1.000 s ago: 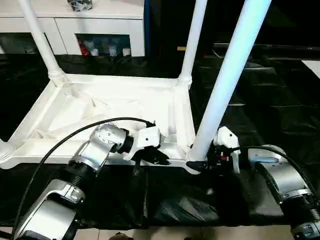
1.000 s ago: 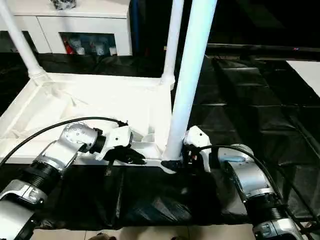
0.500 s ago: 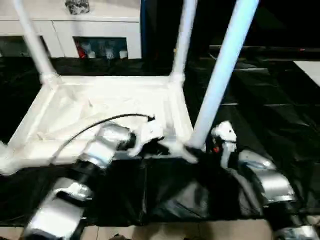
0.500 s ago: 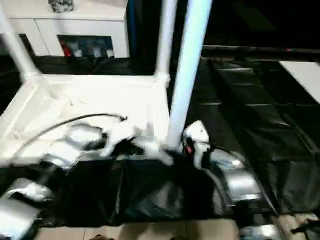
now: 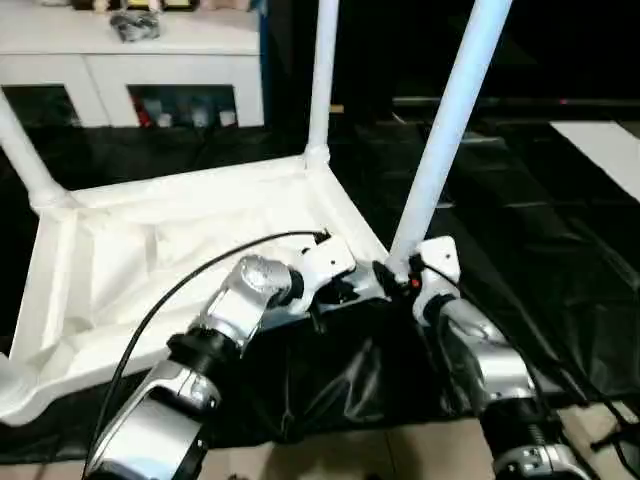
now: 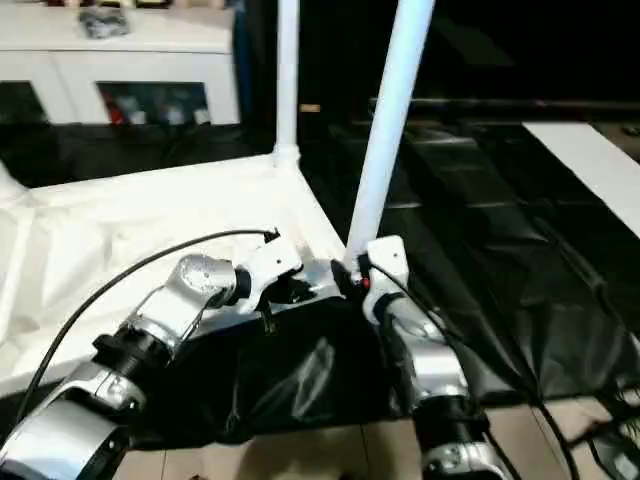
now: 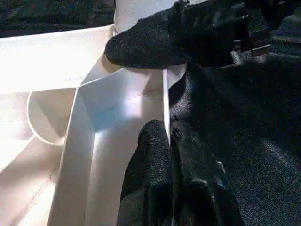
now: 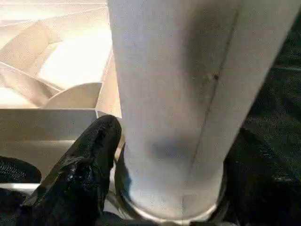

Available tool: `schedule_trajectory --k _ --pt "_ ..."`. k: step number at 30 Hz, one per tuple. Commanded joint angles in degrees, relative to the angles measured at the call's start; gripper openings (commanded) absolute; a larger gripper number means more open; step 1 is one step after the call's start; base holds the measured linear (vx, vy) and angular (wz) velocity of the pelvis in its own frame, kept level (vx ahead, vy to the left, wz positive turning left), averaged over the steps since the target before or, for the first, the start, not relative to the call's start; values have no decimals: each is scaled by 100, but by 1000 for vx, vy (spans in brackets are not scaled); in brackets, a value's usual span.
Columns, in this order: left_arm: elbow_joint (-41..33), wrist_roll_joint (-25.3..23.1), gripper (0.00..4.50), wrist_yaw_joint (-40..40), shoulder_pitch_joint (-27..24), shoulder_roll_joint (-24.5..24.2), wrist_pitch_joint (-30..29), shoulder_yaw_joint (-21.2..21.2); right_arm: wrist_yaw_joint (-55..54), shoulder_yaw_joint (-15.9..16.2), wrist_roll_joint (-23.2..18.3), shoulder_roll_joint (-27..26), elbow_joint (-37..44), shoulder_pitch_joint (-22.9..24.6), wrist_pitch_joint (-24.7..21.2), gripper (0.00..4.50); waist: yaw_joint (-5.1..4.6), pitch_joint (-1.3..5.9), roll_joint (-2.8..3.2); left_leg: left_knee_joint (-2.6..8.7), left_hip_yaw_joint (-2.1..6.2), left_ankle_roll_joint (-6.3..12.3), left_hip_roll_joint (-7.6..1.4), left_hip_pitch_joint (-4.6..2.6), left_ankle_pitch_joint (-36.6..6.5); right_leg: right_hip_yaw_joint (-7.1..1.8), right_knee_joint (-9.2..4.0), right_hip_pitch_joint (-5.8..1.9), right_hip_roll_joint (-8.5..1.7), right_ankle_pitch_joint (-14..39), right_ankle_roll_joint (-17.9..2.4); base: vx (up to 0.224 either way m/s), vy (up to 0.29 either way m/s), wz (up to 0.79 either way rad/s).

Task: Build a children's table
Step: Rotate leg to tighten

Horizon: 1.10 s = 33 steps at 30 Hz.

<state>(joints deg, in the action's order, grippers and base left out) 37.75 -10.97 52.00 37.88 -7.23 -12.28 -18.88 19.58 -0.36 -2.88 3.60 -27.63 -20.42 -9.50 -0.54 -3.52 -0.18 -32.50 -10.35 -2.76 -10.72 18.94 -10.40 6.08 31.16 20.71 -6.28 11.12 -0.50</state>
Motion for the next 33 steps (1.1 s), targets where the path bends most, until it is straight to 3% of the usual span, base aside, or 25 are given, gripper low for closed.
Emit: schedule_trajectory --k 1,2,3,4,5,6,7,8,9,10,11,13,14,15,16,19,21,23,24,28,33 --pt "-105 154 0 282 -15 326 268 -366 484 421 -115 -155 -30 -55 -84 368 -70 173 -112 11 78 -177 72 -521 -3671 178 -1026 416 -303 4733 32 0 0 0" --pt "-122 175 0 337 -26 284 337 -362 541 443 -79 -96 -6 -43 -47 371 -34 180 -83 -113 96 -87 86 -478 -3077 196 -1113 305 -487 5166 169 70 -11 -6" --pt "-207 218 0 516 -72 138 424 -338 777 447 -65 122 89 4 103 371 -50 221 46 223 267 -37 -124 23 -2664 380 -882 -237 -493 4640 430 100 54 -28" --pt "-207 218 0 516 -72 138 424 -338 777 447 -65 122 89 4 103 371 -21 228 145 352 341 -136 -243 53 -3001 341 -761 -306 -447 4120 355 100 54 -28" --pt "-241 247 0 615 -88 72 445 -325 917 448 -77 237 150 30 140 371 -77 251 184 483 430 -222 -367 124 -3365 259 -536 -372 -418 3333 176 100 60 -22" --pt "-280 269 0 708 -102 -4 441 -298 1091 446 -100 368 209 58 180 371 -48 256 218 666 491 -364 -465 137 -4001 103 -268 -359 -319 2144 -179 0 0 0" --pt "-294 281 0 777 -104 -58 466 -283 1232 448 -114 470 250 79 204 371 -61 250 166 646 450 -420 -427 63 -4086 48 -316 -246 -328 1902 -367 0 0 0" --pt "-299 315 0 954 -95 -195 547 -258 1708 506 -182 746 403 159 248 371 -41 237 71 503 349 -428 -281 -63 -3856 -33 -470 -38 -406 2219 -654 68 15 20" --pt "-296 324 0 1048 -86 -274 599 -254 1971 553 -221 896 500 209 260 371 -13 276 -30 412 268 -165 -194 0 -3200 -139 -475 -46 -445 2638 -735 73 -6 16" --pt "-293 330 0 1170 -75 -380 678 -256 2314 623 -269 1090 636 278 270 371 48 330 -55 388 233 117 -206 142 -2290 -263 -375 -113 -461 2277 -884 73 -6 16" --pt "-287 336 0 1242 -66 -434 711 -258 2555 671 -318 1214 724 325 256 371 94 355 -38 361 171 352 -239 159 -1628 -306 -280 -102 -411 1607 -1077 63 -27 9" --pt "-275 337 0 1324 -54 -491 762 -261 2815 725 -357 1355 804 367 232 371 131 369 -43 340 124 506 -256 153 -1411 -335 -216 -64 -363 1303 -1221 64 -39 10" --pt "-263 338 0 1413 -46 -545 812 -267 3047 774 -390 1476 867 397 215 371 156 361 -44 300 55 540 -248 90 -1453 -390 -194 25 -329 1263 -1415 74 -43 15" --pt "-256 338 0 1474 -41 -583 846 -272 3195 808 -411 1552 908 415 206 371 159 384 -43 292 59 562 -244 112 -1346 -379 -156 -24 -319 1118 -1462 78 -33 8" --pt "-229 330 0 1635 -19 -695 932 -290 3554 907 -435 1754 992 440 188 371 176 437 -43 264 60 673 -243 165 -946 -366 -72 -89 -316 656 -1527 78 -33 8" --pt "-155 306 0 1846 35 -882 1116 -333 4111 1053 -442 2065 1065 437 200 371 244 483 -25 169 40 1020 -236 182 -125 -369 78 -95 -287 -496 -1752 59 -16 -3" --pt "-116 310 0 1986 69 -989 1227 -375 4290 1109 -420 2192 974 351 257 371 288 473 -51 144 20 1137 -231 193 -115 -368 102 -88 -291 -616 -1822 0 0 0" --pt "-99 313 0 2043 81 -1029 1272 -386 4365 1140 -401 2240 929 304 288 345 294 455 -49 162 18 1080 -246 196 -308 -362 75 -91 -296 -285 -1773 0 0 0" --pt "-71 313 0 2103 101 -1065 1315 -394 4433 1164 -395 2273 898 256 292 338 298 434 -64 192 10 882 -256 181 -681 -357 15 -81 -290 341 -1664 0 0 0" --pt "29 264 0 2247 174 -1157 1464 -445 4585 1222 -380 2292 783 67 252 312 299 404 -53 244 -9 439 -285 136 -1211 -373 -59 -43 -277 1108 -1448 0 0 0" --pt "96 273 0 2256 217 -1154 1487 -431 4704 1258 -414 2297 722 -3 183 277 300 412 -71 250 -14 348 -276 151 -1208 -390 -61 -40 -274 1182 -1354 0 0 0"
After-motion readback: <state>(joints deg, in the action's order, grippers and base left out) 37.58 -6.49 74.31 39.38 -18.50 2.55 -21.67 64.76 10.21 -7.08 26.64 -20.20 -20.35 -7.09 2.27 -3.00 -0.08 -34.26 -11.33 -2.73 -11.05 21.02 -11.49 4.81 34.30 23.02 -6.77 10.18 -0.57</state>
